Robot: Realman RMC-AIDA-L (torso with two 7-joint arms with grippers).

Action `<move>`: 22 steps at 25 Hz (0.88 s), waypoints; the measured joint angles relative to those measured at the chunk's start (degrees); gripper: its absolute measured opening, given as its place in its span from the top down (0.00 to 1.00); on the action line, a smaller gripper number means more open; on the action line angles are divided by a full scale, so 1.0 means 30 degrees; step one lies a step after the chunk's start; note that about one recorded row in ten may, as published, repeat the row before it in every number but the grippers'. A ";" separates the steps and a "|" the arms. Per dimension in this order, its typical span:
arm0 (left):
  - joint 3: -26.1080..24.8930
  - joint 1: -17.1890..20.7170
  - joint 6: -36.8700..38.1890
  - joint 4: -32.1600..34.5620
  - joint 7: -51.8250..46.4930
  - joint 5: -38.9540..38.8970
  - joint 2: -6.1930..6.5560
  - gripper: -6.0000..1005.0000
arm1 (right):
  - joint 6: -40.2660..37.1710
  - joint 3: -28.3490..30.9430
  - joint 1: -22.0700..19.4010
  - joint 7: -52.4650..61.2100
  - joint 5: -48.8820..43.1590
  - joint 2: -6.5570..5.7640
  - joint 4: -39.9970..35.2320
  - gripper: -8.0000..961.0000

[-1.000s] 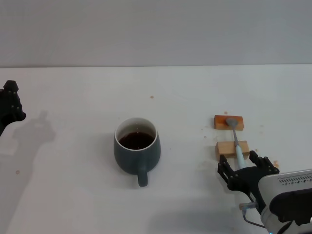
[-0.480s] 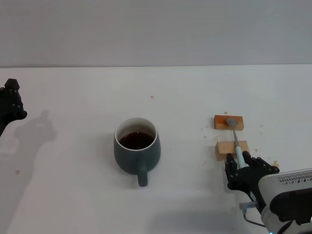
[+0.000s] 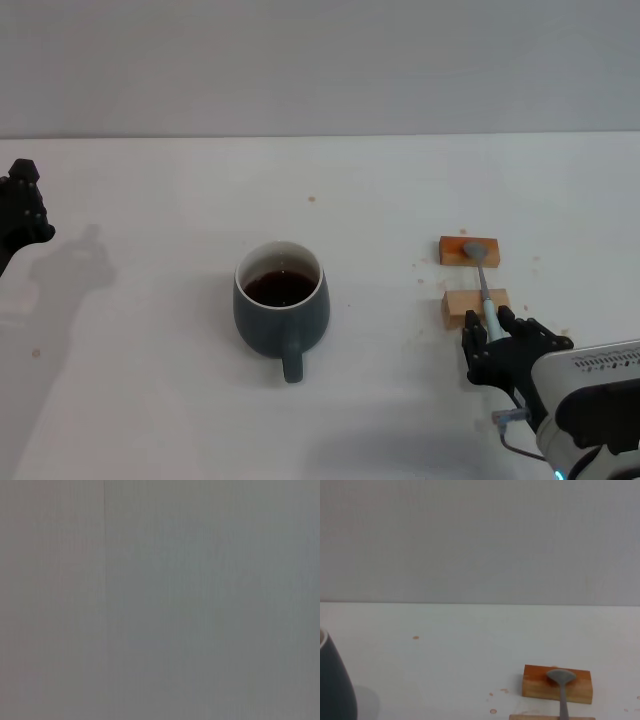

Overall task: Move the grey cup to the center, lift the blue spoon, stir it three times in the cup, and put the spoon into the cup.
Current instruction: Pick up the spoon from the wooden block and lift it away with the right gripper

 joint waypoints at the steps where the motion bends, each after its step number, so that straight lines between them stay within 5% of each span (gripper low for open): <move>1: -0.0005 -0.0008 0.0000 0.0000 -0.0001 -0.0001 0.0001 1.00 | 0.0057 0.0051 0.0003 0.0000 0.0000 0.0000 0.0000 0.63; 22: -0.0286 -0.0109 -0.0177 0.0002 0.0050 -0.0001 -0.0067 1.00 | 0.0149 0.0159 -0.0007 -0.0021 -0.0113 0.0049 0.0081 0.80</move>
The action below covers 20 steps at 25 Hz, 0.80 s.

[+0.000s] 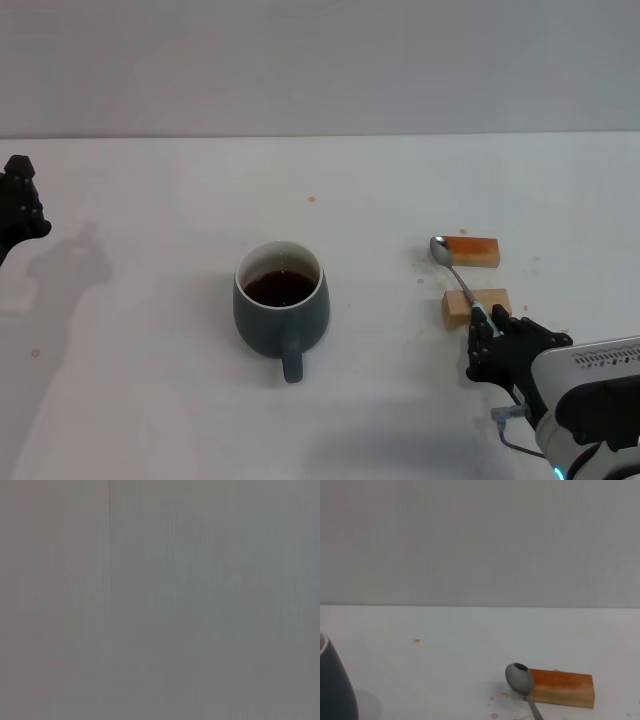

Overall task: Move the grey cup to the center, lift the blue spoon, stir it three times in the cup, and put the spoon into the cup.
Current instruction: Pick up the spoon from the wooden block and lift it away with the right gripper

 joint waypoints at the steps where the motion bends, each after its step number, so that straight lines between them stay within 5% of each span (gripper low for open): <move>1: 0.0000 0.0000 0.0000 0.0000 0.0000 0.0000 0.0000 1.00 | 0.0000 0.0000 0.0000 0.0000 0.0000 0.0000 0.0000 0.80; 20: -0.0139 -0.0026 0.0002 -0.0038 0.0008 0.0000 0.0039 1.00 | -0.0004 0.0055 0.0090 -0.0001 0.0016 0.0063 0.0036 0.84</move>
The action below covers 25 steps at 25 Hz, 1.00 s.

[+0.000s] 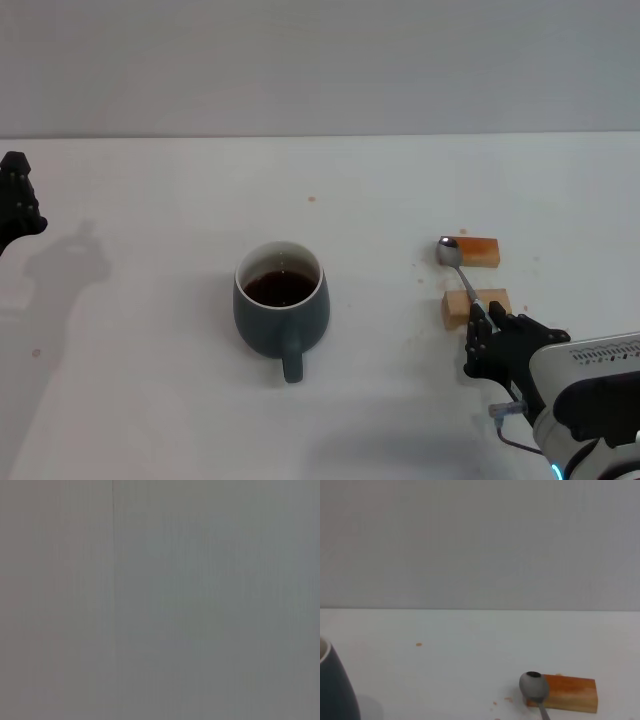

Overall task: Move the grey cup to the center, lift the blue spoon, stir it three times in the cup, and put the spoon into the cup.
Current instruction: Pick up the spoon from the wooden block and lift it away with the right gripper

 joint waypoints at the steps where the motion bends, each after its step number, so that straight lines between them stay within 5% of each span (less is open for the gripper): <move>1: 0.0000 0.0000 0.0000 0.0000 0.0000 0.0000 0.0000 1.00 | 0.0000 0.0000 0.0000 0.0000 0.0000 0.0000 0.0000 0.84; 25: -0.0056 -0.0232 -0.0231 0.0017 0.0225 0.0000 -0.0036 1.00 | 0.0380 0.0111 0.0147 0.0001 -0.0201 -0.0232 0.0247 0.82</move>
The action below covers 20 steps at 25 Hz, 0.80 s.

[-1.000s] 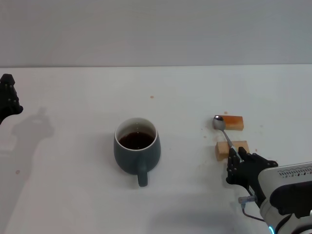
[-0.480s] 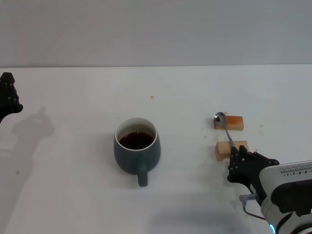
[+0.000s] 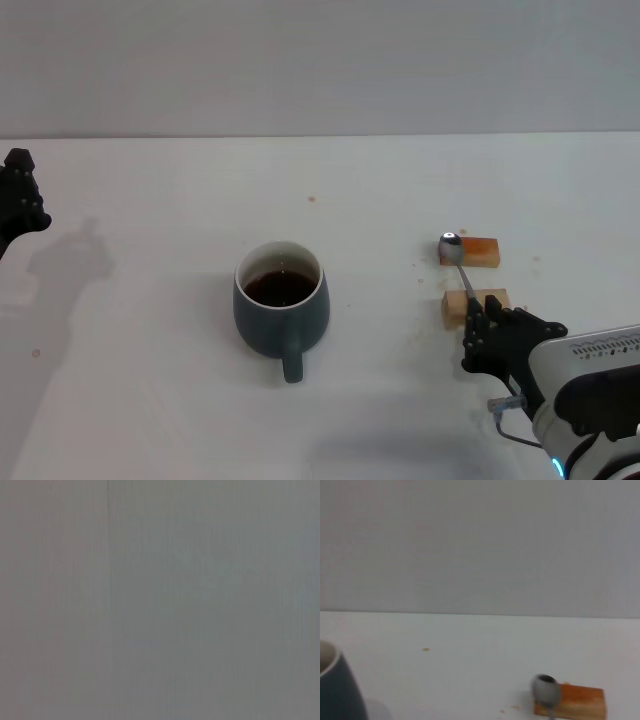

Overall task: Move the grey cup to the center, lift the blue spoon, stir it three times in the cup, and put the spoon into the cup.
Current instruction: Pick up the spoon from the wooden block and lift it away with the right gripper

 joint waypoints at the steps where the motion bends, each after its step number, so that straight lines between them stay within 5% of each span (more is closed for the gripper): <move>1: 0.0000 0.0000 0.0000 0.0000 0.0000 0.0000 0.0000 1.00 | 0.0173 0.0009 0.0045 0.0000 -0.0074 -0.0075 0.0063 0.80; 17: -0.0058 0.0013 -0.0005 0.0138 0.0010 0.0001 -0.0045 1.00 | 0.1045 0.0024 0.0251 -0.0012 -0.0815 -0.0404 0.0322 0.53; 20: -0.0058 0.0010 -0.0004 0.0140 0.0010 0.0001 -0.0034 1.00 | 0.1082 0.0076 -0.0019 -0.0009 -0.0871 -0.0402 0.0451 0.53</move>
